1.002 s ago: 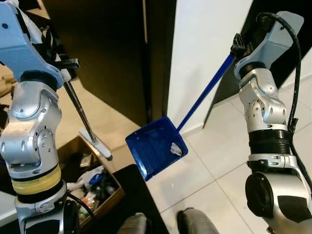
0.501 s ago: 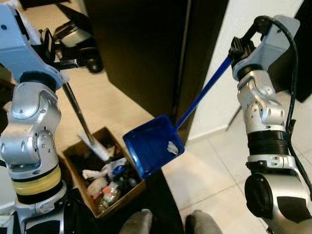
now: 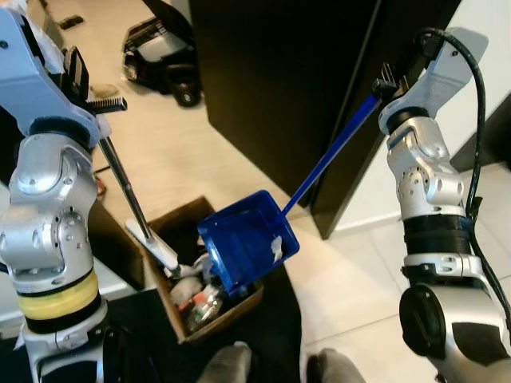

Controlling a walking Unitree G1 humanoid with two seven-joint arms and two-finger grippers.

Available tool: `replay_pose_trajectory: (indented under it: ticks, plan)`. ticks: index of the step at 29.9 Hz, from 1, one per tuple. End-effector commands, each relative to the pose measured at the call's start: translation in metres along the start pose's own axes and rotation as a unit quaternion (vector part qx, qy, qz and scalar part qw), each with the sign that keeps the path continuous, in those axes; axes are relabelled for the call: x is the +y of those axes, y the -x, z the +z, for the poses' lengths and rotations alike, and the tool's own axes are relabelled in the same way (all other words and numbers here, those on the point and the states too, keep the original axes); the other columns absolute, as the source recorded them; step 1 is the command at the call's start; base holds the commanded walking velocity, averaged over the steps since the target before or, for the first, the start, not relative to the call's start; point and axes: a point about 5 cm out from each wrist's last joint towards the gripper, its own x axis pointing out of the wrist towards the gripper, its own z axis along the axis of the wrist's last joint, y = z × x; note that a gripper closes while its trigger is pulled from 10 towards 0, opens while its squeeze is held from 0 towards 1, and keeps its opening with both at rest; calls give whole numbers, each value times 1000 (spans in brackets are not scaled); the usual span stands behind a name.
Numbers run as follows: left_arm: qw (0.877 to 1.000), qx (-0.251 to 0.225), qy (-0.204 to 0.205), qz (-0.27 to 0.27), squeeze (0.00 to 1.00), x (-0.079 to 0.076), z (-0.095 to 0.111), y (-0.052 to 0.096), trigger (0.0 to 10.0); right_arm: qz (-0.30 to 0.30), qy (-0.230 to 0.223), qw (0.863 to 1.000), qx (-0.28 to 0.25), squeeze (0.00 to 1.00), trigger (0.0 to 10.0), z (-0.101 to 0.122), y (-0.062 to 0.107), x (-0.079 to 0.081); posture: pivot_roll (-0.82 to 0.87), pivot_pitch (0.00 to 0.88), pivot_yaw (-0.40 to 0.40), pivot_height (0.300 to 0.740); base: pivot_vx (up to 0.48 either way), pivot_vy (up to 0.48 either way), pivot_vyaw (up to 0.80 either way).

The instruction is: Sweep floor

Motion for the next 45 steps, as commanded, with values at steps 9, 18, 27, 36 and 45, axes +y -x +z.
replay_pose_trajectory:
  ticks: [9,18,27,36,45]
  plan:
    - [1000,-23,-12,-5,0,-1,9,1,10000,2,-6,1000,-21,0,10000,8,0,2,104,50,-3,740,0,375,0]
    - [1000,-23,-13,-7,0,-1,10,1,10000,0,-8,1000,-19,0,10000,7,0,2,106,54,-1,740,0,375,0]
    - [1000,-23,-12,-8,0,-2,10,1,10000,0,-9,1000,-18,0,10000,6,0,1,109,55,-1,740,0,355,0]
    - [999,-13,-22,-24,0,-5,3,4,10000,0,26,998,-58,0,10000,12,-4,2,112,53,3,740,0,59,0]
    - [999,-8,-24,-29,0,-6,0,6,10000,32,89,990,-107,0,10000,14,-7,17,122,49,1,740,0,0,0]
